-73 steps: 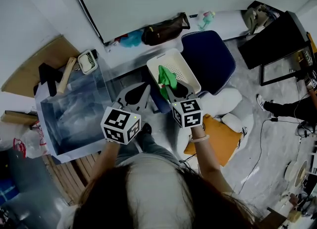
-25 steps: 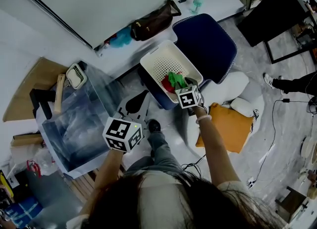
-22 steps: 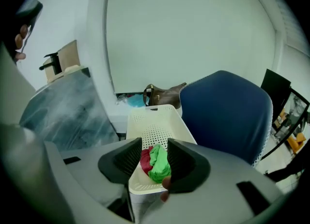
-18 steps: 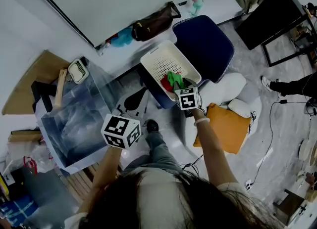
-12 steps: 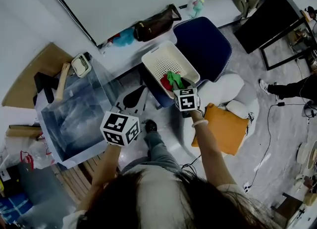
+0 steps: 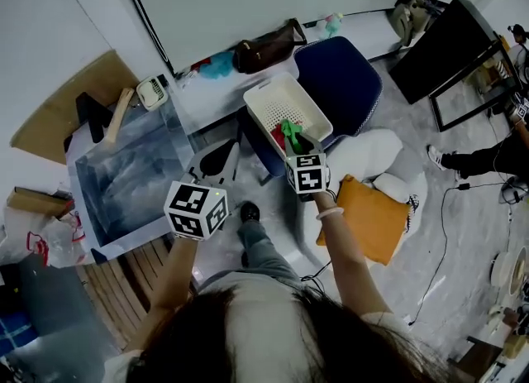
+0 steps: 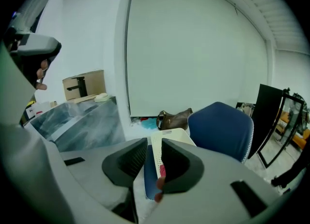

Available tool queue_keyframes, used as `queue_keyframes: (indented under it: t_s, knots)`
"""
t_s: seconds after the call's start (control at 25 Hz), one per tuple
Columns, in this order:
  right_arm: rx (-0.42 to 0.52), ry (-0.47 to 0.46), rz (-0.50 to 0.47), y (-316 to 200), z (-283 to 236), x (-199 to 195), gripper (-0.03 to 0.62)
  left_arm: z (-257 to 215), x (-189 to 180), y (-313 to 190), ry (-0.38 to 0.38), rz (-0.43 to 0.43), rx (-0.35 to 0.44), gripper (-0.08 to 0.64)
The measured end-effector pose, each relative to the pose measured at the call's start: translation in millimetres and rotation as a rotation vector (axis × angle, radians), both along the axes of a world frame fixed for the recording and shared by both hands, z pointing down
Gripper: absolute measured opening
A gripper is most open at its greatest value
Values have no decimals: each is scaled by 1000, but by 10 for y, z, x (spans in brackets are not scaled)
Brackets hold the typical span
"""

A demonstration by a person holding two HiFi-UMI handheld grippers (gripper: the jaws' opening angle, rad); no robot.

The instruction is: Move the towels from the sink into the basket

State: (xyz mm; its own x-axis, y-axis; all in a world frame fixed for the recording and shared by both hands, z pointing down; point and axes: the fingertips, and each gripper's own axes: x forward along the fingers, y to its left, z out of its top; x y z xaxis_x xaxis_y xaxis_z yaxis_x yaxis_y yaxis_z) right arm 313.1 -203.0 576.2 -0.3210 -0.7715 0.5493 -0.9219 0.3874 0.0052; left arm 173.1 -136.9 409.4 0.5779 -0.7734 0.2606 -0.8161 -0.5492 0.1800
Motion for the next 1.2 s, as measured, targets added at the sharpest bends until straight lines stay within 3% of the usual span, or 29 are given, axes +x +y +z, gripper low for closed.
queue_keyframes:
  t_s: [0.44, 0.92, 1.2]
  knots:
    - [149, -49, -29, 654, -661, -316, 80, -289, -137, 555, 1, -32, 70, 9]
    - [328, -88, -18, 1250, -1359, -382, 31, -496, -162, 1036, -12, -36, 132, 9]
    - [379, -138, -29, 1517, -1680, -448, 28, -565, -211, 1196, -16, -44, 152, 9]
